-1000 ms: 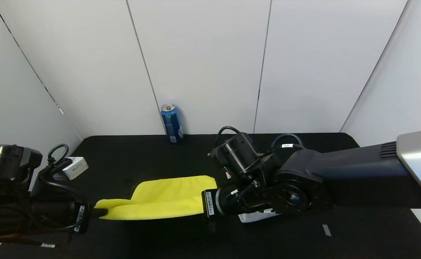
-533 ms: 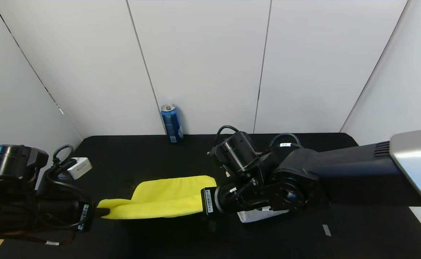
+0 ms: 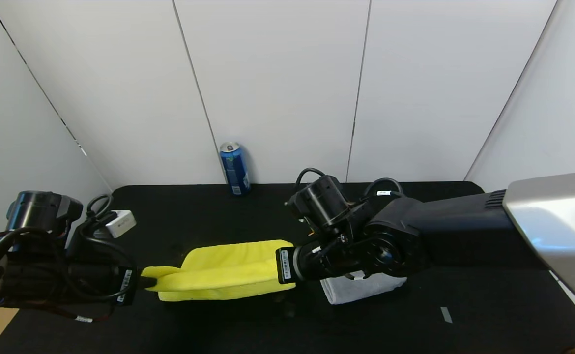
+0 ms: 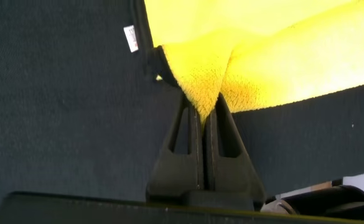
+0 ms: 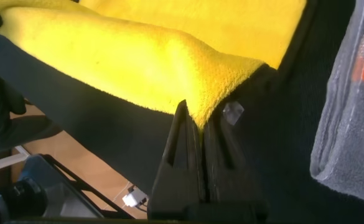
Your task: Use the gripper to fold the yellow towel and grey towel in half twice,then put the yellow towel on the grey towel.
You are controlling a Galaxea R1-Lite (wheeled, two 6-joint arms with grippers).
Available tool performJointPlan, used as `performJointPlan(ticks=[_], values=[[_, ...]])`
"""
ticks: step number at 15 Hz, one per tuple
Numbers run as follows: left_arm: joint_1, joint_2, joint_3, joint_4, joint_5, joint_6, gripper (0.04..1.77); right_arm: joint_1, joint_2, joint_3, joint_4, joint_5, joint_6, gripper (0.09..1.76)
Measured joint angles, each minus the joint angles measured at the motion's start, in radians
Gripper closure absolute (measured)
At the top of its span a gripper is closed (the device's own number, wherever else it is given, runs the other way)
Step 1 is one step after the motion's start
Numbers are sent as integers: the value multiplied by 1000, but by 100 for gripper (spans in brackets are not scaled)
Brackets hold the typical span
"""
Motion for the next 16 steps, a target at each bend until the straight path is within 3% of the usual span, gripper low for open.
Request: performJointPlan(ticks=[7,9,16], values=[[0,24,-16,0,7,0,169,-9,23,-43,32,2,-2,171],[6,97,-68,-2,10,1,169,-36,112,-188,104,4,-5,171],[7,189,-170,3,21,16,169,-61,203,-313,141,5,-7,171]])
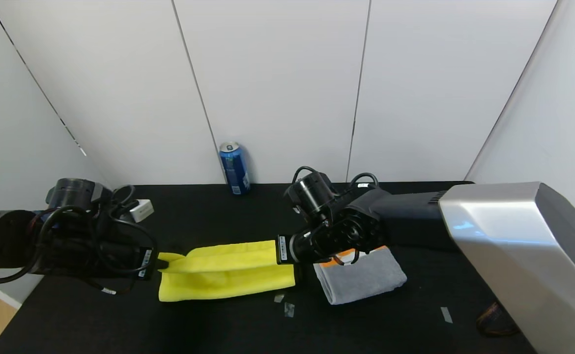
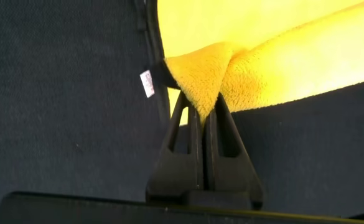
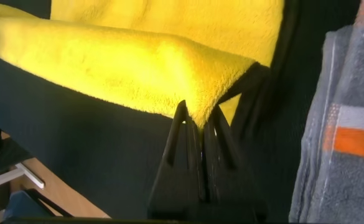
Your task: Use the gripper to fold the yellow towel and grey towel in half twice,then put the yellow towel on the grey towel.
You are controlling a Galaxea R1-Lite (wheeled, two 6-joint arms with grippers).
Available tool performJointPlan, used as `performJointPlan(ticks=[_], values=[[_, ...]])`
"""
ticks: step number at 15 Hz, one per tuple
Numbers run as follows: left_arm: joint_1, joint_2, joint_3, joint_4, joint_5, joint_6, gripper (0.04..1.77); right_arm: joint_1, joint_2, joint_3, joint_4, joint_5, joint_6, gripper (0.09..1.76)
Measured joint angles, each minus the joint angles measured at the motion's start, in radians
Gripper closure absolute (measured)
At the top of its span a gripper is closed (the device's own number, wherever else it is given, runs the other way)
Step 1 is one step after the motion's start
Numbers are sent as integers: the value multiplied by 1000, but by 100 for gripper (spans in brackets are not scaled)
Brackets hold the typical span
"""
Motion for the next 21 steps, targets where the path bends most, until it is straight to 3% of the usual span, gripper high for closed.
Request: performJointPlan(ticks=[12,13,16,21], values=[[-16,121,-93,-5,1,2,169,-46,61,-44,-70,40,-43,171],[-16,124,-103,-6,1,3,166,-48,63,-44,-74,40,-44,154],[-16,135,-113,-5,0,4,117,-50,68,-44,-77,40,-57,109],[-13,145,-120,-5,5,2,66,-51,72,-44,-106,39,-58,64]])
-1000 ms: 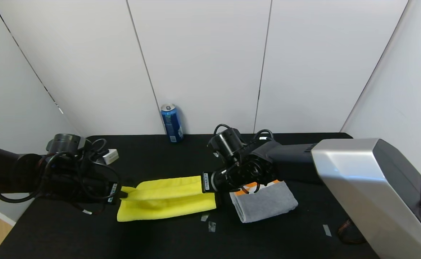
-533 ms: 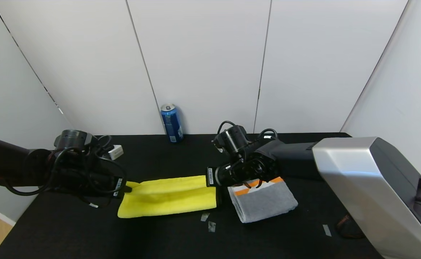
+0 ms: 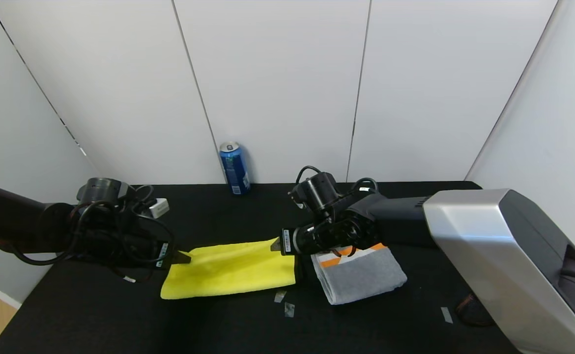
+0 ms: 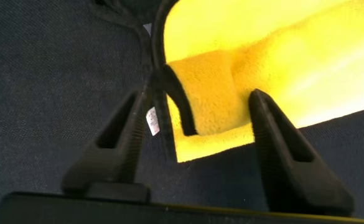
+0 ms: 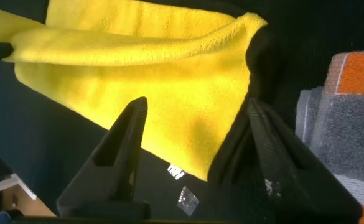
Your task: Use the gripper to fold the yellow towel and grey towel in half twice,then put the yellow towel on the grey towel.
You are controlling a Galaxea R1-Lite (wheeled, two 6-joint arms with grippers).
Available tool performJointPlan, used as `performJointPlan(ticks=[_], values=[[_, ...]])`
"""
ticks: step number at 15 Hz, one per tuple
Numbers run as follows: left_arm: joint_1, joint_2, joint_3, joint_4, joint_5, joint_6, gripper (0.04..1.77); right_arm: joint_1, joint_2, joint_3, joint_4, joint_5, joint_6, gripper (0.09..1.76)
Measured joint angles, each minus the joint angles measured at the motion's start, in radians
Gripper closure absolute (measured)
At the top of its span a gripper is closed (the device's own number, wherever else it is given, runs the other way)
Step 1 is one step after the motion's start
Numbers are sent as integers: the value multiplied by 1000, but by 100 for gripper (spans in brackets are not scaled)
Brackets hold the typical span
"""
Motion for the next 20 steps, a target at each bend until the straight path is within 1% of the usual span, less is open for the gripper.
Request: performJointPlan(ticks=[3,6,12,13,15,16,17,20], values=[[11,-13,-4,0,1,0,48,-1,-9,0,-15,0,-1,48],[25,-46,-4,0,0,0,36,0,-21,1,-15,0,-1,38],[25,-47,-4,0,0,0,36,0,-21,1,-15,0,-2,37],[36,-108,-2,0,0,-1,22,1,-37,3,-7,-3,-2,27],[35,-109,-2,0,0,-1,22,1,-37,3,-7,-3,-2,27],[39,-125,24,3,-3,-9,18,2,-42,7,-6,-6,-2,24],[48,-133,55,4,-14,-14,16,0,-69,89,-3,-13,0,20],[62,-139,94,2,-19,-16,14,-4,-82,136,-7,-13,3,18]])
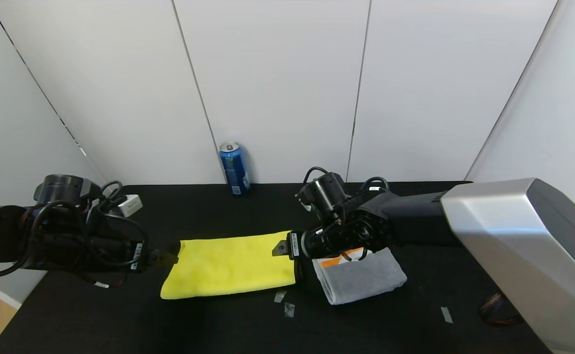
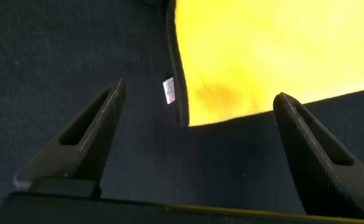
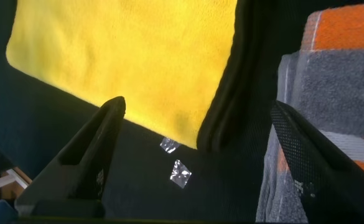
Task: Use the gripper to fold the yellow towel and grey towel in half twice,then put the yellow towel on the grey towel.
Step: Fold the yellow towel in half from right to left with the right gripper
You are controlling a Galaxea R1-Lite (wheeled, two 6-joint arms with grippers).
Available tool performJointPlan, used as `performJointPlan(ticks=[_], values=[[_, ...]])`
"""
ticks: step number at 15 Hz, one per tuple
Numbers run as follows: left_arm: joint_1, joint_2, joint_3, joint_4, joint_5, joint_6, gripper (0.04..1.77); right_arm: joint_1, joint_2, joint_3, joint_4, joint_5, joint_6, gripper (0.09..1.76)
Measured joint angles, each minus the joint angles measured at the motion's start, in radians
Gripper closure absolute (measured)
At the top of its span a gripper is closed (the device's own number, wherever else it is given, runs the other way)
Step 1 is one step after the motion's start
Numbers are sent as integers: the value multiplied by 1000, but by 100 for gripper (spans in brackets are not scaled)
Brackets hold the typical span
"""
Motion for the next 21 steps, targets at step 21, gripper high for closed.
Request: performJointPlan(ticks=[21], values=[[2,-5,31,-20,-20,-1,11,22,23,11,-7,3,4,15]])
